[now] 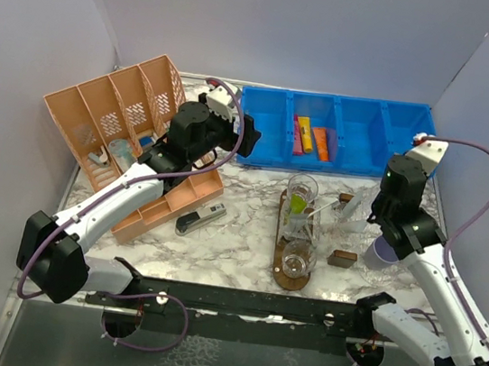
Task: Prepare toiletry sets of a toothbrush and toothpaste on the tray
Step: Place the toothbrush in the cup.
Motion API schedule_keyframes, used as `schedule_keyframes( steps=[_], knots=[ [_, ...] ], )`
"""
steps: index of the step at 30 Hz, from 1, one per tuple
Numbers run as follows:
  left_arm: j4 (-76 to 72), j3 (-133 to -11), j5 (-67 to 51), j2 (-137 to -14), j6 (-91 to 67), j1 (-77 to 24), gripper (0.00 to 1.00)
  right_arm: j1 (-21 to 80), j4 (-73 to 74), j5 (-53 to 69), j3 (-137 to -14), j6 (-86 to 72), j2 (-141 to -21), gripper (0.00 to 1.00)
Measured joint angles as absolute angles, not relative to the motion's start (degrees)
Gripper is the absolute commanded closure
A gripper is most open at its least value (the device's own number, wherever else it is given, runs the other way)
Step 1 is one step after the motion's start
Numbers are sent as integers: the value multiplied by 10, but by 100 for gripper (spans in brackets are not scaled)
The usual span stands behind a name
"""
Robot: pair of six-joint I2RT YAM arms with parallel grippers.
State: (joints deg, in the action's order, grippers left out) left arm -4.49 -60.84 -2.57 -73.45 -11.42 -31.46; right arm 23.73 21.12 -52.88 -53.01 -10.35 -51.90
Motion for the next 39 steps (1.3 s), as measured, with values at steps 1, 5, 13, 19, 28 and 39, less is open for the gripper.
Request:
schedule_keyframes(
  steps=[1, 5, 13, 19, 28, 39],
  knots=[
    [-45, -608, -26, -735, -114, -315, 1, 222, 204, -527, -527, -108, -524, 99],
    [-44, -608, -26, -735, -115, -315, 1, 172, 146, -506, -493, -105, -526, 99],
    [-44, -608, -32, -735, -116, -315, 1, 130, 18, -471, -463, -64, -595, 99],
    [-44, -608, -36, -735, -118, -315, 1, 82, -35, -451, -463, -57, -658, 99],
    [-44, -608, -41, -743, -121, -315, 1, 74, -57, -426, -451, -76, -695, 97],
    [-44, -608, -47, -748, -123, -315, 1, 74, -45, -419, -430, -110, -741, 67]
  ],
)
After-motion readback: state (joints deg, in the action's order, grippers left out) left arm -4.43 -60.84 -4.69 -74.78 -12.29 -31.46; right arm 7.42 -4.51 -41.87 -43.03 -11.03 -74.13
